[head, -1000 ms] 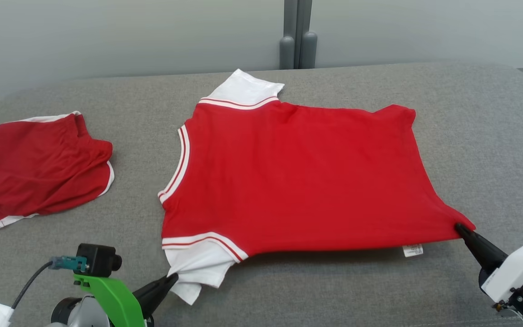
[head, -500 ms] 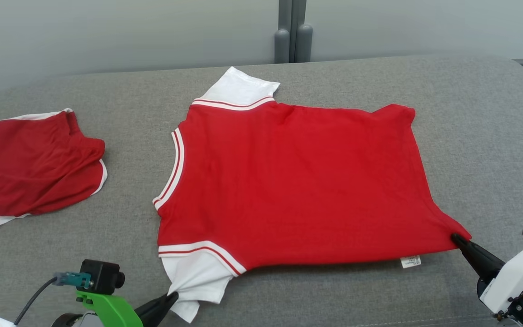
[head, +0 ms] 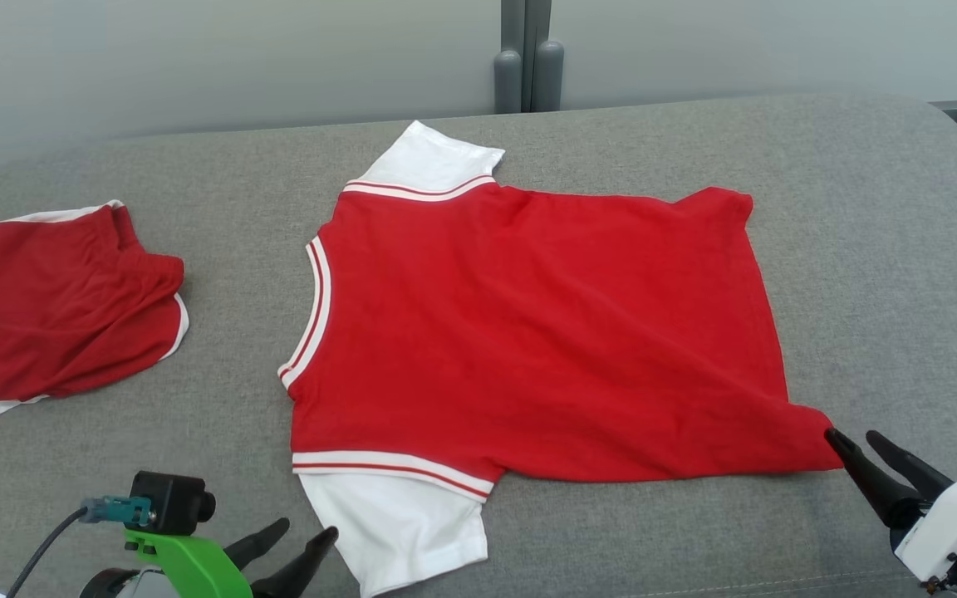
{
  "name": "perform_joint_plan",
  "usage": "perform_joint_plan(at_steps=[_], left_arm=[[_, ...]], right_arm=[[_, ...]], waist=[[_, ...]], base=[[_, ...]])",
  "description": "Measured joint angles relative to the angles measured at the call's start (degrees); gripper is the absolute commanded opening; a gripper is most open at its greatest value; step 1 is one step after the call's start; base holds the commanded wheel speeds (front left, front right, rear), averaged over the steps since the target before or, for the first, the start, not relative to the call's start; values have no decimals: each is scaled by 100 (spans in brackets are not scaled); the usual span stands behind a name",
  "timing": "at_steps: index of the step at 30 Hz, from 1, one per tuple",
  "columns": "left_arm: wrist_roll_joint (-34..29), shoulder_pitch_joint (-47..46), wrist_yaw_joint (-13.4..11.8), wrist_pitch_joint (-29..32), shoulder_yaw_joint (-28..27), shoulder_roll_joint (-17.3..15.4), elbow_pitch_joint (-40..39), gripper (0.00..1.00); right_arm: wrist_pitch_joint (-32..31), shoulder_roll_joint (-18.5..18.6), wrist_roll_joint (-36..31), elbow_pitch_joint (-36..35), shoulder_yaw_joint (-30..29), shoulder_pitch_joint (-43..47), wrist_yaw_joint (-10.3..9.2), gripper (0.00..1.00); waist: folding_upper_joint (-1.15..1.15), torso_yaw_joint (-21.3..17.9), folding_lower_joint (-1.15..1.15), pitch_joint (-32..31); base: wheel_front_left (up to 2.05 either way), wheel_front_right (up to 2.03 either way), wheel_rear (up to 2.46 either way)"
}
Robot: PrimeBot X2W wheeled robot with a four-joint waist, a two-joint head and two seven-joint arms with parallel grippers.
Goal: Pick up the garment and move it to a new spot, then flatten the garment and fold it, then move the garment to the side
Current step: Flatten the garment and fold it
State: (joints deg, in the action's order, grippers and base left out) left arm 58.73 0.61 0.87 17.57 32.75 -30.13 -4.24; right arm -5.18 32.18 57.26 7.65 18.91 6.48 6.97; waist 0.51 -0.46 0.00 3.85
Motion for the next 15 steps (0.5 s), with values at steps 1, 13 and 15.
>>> perform_joint_plan(at_steps=[1, 13, 15], left_arm=[[-14, 0, -24, -29, -27, 0, -8, 100], [-201, 4, -400, -1014, -702, 270, -194, 100], [-200, 70, -402, -1048, -687, 364, -197, 100]], right_arm=[[51, 2, -1, -3, -36, 5, -5, 100], [920, -437, 9, -397, -545, 21, -256, 100], [1048, -487, -71, -437, -535, 71, -287, 100]], waist=[[0, 1, 0, -13], [0, 15, 0, -47], [0, 22, 0, -37]], base=[[0, 0, 0], [0, 0, 0], [0, 0, 0]])
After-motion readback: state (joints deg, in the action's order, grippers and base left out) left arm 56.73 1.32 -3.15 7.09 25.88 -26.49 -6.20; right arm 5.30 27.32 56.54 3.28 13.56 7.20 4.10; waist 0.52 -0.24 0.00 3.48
